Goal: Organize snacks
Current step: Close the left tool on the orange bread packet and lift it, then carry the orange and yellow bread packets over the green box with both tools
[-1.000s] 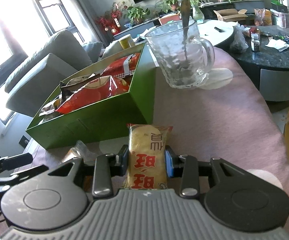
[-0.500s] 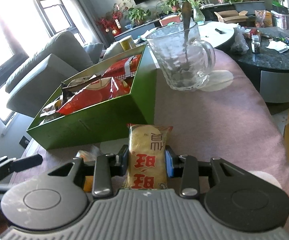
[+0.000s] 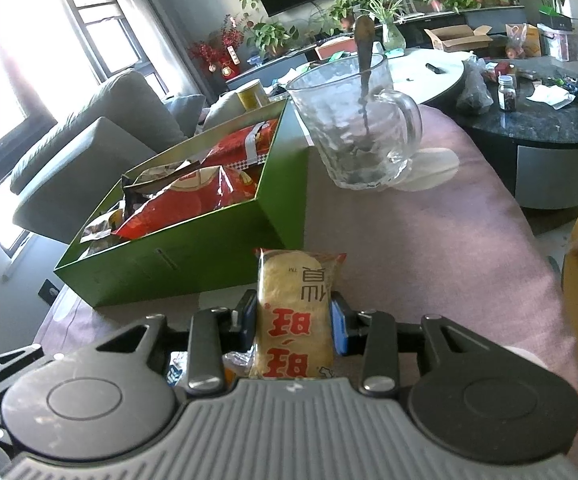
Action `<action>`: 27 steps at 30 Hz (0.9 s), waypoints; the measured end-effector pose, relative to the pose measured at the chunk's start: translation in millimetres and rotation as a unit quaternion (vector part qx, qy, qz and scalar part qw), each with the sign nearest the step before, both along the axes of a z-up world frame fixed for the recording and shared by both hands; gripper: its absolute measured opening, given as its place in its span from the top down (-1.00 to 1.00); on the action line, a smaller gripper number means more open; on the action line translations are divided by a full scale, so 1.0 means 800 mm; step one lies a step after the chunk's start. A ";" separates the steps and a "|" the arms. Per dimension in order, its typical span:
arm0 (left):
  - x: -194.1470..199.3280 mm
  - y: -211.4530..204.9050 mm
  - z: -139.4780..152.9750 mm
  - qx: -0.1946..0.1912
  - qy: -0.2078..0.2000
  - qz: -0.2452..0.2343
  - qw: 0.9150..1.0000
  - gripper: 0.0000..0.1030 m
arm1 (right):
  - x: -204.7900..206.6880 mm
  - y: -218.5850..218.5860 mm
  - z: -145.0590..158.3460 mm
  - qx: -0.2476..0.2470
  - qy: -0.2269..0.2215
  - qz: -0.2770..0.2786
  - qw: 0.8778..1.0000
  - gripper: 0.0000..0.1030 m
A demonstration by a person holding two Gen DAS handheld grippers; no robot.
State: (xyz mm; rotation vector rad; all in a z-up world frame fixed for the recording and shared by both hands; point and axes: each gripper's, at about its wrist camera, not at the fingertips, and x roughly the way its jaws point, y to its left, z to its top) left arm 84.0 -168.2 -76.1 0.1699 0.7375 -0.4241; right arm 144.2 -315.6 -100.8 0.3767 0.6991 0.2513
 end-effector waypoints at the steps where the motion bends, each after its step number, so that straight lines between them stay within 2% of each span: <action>1: 0.002 -0.002 -0.002 0.002 0.002 0.000 1.000 -0.42 | 0.000 0.000 0.000 0.000 0.000 -0.001 1.000 0.20; 10: 0.013 -0.007 -0.018 0.000 0.034 0.012 0.999 -0.27 | 0.001 0.000 -0.002 -0.002 0.003 0.001 1.000 0.20; 13: 0.014 -0.006 -0.019 -0.005 0.038 0.010 0.999 -0.13 | 0.001 0.002 -0.002 -0.006 0.003 0.003 1.000 0.20; 15: 0.013 -0.007 -0.019 -0.004 0.036 0.005 0.999 0.10 | 0.002 0.003 -0.003 -0.007 0.002 0.004 1.000 0.20; 18: 0.011 -0.006 -0.017 -0.009 0.034 0.004 0.999 0.18 | 0.001 0.004 -0.004 -0.008 0.003 0.005 1.000 0.20; 27: -0.004 0.009 0.001 -0.016 0.015 0.008 1.000 0.22 | -0.001 0.006 0.000 -0.011 0.001 0.000 1.000 0.20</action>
